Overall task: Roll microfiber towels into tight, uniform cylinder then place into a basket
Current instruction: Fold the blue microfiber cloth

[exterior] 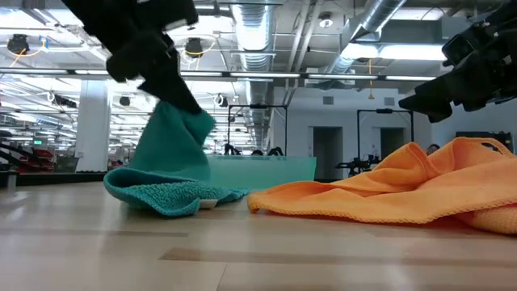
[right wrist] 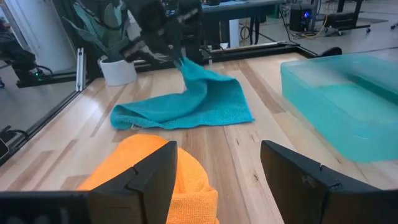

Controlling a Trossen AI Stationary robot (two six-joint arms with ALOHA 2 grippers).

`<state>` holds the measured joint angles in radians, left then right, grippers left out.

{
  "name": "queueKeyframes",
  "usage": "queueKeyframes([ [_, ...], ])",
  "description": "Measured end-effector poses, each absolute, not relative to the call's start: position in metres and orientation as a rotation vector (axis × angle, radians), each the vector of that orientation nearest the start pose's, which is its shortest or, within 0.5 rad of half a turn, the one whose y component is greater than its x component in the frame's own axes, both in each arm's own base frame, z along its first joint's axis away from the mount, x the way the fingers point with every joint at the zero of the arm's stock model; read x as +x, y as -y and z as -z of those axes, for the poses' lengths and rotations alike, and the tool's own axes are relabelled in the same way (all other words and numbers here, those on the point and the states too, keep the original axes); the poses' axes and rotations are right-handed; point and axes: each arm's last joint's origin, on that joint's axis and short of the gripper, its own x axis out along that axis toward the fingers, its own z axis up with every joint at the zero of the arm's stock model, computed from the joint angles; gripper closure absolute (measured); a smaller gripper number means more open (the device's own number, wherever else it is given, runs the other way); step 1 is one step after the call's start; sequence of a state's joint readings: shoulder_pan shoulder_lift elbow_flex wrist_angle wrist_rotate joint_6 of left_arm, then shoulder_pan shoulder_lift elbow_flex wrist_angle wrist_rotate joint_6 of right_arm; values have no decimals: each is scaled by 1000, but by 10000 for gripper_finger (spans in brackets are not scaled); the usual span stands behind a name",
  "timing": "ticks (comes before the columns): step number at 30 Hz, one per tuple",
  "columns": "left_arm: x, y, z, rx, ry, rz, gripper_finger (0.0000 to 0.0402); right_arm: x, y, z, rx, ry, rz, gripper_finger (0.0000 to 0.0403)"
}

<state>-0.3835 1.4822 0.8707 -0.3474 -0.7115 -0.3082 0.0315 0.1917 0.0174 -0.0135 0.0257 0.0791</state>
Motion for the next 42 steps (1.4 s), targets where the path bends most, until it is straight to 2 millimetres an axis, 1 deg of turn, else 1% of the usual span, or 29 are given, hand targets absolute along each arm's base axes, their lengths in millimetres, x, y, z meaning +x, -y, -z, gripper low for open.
queueKeyframes([
  [8,248,93,-226,175,-631,-549,400,107,-3,-152,70,-188,3,148],
  [13,237,95,-243,152,-530,-598,401,108,-2,-152,-10,-188,3,148],
  [20,223,86,-268,136,-395,-705,401,108,-2,-152,-12,-187,3,148],
  [22,220,84,-273,125,-368,-722,401,108,-2,-152,29,-187,6,148],
  [24,219,84,-277,113,-352,-717,401,108,-2,-152,143,-187,14,148],
  [26,220,84,-279,113,-345,-701,401,108,-2,-153,249,-176,33,148],
  [27,221,85,-279,114,-346,-690,401,108,-1,-154,272,-161,49,148],
  [33,227,92,-284,117,-345,-541,401,109,0,-171,348,16,42,148],
  [36,229,98,-288,172,-333,-445,401,109,-1,-181,349,115,14,148],
  [39,232,104,-300,245,-264,-352,401,110,-3,-187,353,174,-15,148],
  [42,234,110,-317,360,-185,-205,401,112,-7,-193,358,232,-53,148],
])
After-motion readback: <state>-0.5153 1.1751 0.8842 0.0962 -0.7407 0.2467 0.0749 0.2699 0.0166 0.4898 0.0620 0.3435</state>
